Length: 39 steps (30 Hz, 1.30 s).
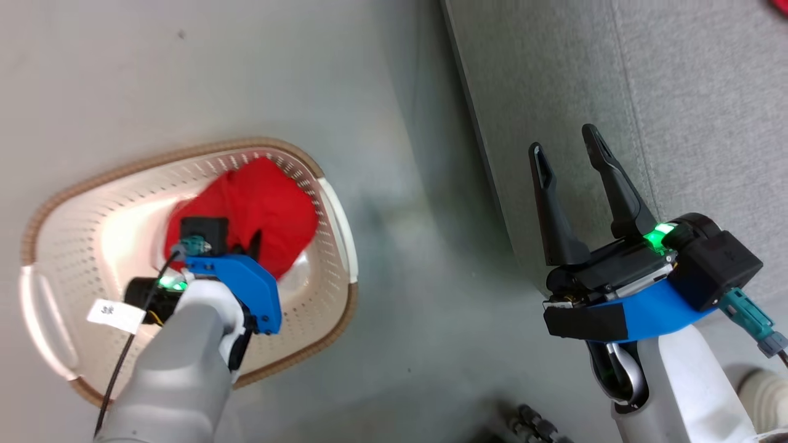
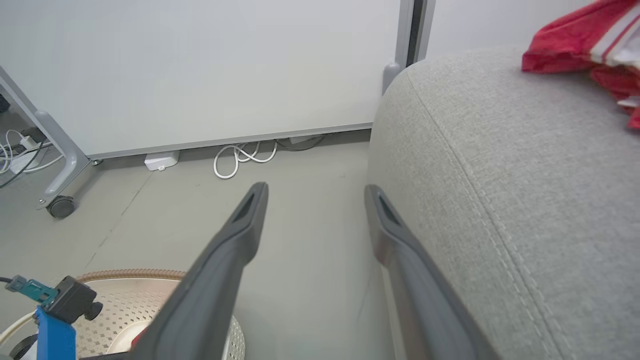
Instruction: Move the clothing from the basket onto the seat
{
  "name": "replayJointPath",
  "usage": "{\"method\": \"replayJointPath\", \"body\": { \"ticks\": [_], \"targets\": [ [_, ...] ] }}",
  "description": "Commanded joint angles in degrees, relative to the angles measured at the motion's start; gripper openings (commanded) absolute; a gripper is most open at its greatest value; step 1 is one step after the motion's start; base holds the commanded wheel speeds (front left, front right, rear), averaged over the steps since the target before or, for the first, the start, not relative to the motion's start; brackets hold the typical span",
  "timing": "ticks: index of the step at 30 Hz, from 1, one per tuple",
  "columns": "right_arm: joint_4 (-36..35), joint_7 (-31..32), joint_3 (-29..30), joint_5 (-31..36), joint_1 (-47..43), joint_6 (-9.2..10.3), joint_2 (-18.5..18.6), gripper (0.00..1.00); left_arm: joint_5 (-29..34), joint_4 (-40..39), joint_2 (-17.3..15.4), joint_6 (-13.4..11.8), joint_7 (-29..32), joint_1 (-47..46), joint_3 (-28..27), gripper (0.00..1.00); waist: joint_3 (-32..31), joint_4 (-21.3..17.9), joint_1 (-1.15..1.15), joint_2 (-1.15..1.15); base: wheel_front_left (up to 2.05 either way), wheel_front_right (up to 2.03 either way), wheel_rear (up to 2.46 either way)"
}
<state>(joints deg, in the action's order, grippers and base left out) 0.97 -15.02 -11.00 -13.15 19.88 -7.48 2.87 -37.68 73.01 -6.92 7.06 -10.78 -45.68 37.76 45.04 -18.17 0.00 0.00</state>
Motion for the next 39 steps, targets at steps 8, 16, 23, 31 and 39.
{"method": "replayJointPath", "body": {
  "ticks": [8,16,23,31,39],
  "targets": [
    [2.64,-0.22,0.70,1.63,-1.01,-0.03,0.04,1.00,-1.78,-0.53,1.92,0.39,-0.74,4.97,1.22,0.00,-12.11,5.12,0.00,0.00,0.00,0.00,0.00],
    [5.23,-0.22,0.81,2.81,-3.98,-0.03,0.04,1.00,-3.74,-2.99,2.98,0.44,-1.07,10.48,3.66,0.00,-21.64,7.90,0.00,0.00,0.00,0.00,0.00],
    [7.63,-0.06,0.95,2.85,-7.21,-0.03,0.04,1.00,-4.99,-4.85,3.19,0.45,-1.38,14.15,6.52,0.00,-29.65,9.75,0.00,0.00,0.00,0.00,0.00],
    [8.14,1.74,1.64,3.83,-11.06,-0.03,0.04,1.00,-5.57,-9.34,3.41,0.44,-2.25,15.20,10.76,0.00,-35.69,11.56,0.00,0.00,0.00,0.00,0.00],
    [7.19,3.07,2.26,3.72,-13.68,-0.03,0.03,1.00,-6.22,-15.94,3.01,0.45,-3.70,12.40,14.52,0.00,-39.01,13.48,0.00,0.00,0.00,0.00,0.00]
  ]
}}
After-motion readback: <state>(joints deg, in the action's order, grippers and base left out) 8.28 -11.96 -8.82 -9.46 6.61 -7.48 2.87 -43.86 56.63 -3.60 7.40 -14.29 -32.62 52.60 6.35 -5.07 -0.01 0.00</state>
